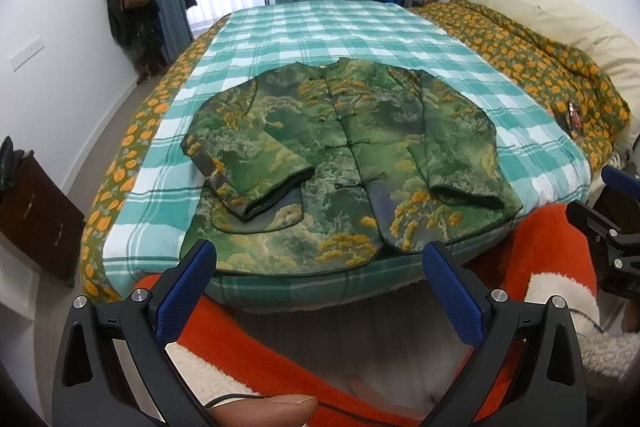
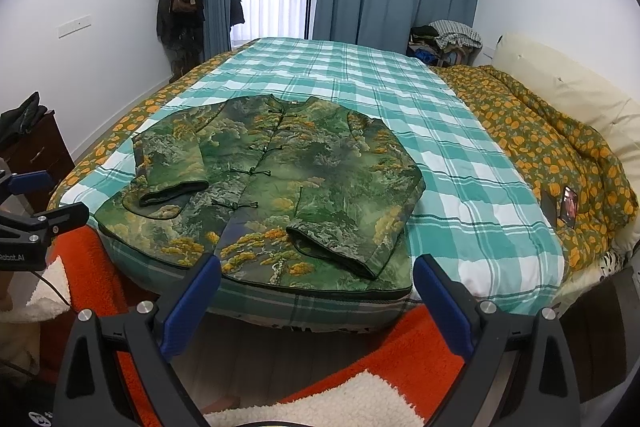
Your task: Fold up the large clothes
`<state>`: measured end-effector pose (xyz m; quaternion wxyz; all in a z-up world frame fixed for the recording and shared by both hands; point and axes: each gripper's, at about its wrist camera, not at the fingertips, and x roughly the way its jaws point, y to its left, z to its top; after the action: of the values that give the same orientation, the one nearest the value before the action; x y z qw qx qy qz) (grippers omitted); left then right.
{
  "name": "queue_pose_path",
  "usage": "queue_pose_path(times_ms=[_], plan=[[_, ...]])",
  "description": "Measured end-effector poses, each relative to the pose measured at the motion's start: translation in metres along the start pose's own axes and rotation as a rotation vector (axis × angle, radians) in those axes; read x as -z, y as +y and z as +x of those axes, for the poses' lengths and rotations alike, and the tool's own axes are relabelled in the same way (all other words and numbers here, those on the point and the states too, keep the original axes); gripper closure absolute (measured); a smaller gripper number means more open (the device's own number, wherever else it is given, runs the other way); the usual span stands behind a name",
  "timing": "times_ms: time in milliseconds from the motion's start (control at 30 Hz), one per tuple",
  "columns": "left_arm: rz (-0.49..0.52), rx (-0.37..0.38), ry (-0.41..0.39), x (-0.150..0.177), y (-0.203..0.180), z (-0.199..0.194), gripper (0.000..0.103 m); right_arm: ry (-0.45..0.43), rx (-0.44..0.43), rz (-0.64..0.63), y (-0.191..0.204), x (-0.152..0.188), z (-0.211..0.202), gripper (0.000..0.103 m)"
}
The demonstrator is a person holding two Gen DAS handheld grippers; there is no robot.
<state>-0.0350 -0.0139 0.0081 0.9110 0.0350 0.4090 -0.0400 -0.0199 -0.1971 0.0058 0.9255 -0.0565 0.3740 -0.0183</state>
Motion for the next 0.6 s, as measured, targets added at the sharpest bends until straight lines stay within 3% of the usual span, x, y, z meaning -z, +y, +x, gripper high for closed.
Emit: queue_pose_path(times_ms=[600], plan=[[0.006,-0.021,0.026,-0.003,0.001,0.011,0.001,0.027,-0.014,-0.01,0.0,-0.002,0.011,0.005]])
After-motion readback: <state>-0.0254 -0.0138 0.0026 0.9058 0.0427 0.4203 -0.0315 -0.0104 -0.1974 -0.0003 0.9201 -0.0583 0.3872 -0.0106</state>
